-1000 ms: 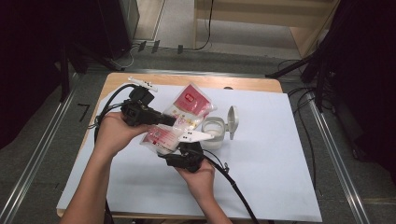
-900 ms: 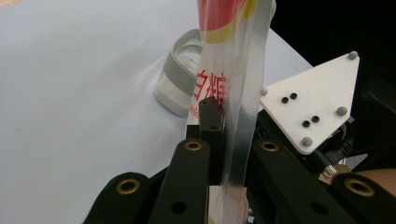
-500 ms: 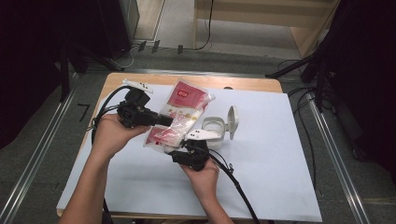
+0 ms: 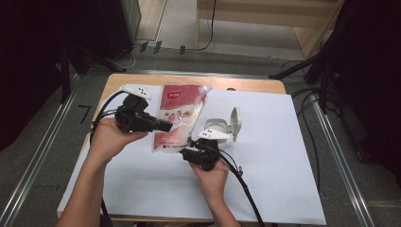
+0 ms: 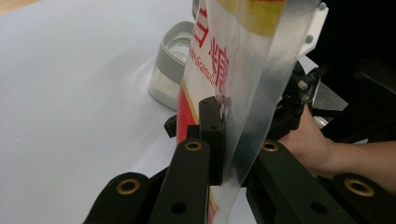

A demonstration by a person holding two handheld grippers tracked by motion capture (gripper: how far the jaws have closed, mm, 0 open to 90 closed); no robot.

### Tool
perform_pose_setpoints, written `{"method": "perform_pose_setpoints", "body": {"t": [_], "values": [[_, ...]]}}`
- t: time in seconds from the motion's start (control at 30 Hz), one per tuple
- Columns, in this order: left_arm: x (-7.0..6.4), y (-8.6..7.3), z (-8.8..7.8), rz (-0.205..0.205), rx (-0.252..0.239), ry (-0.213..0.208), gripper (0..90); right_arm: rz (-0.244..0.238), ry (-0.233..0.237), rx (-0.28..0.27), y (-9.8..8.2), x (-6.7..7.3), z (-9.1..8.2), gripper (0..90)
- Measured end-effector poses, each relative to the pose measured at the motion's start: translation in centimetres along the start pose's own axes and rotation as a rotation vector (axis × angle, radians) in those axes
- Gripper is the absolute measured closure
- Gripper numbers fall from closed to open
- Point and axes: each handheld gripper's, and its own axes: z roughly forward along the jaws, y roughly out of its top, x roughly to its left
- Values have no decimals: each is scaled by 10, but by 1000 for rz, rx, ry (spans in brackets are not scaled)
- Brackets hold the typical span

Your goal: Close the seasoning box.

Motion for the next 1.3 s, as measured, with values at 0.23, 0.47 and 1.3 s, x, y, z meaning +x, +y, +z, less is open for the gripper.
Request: {"method": "perform_pose_setpoints", "body": {"t": [0.23, 0.47, 1.3], "values": [[2, 0, -1, -13, -16, 18, 900, -1, 6, 17, 1, -2, -1, 590], [2, 0, -6, -22, -40, 25, 900, -46, 11, 57, 6, 0, 1, 601], [20, -8, -11, -58, -134, 205, 900, -212, 220, 161, 21, -4, -19, 571]]}}
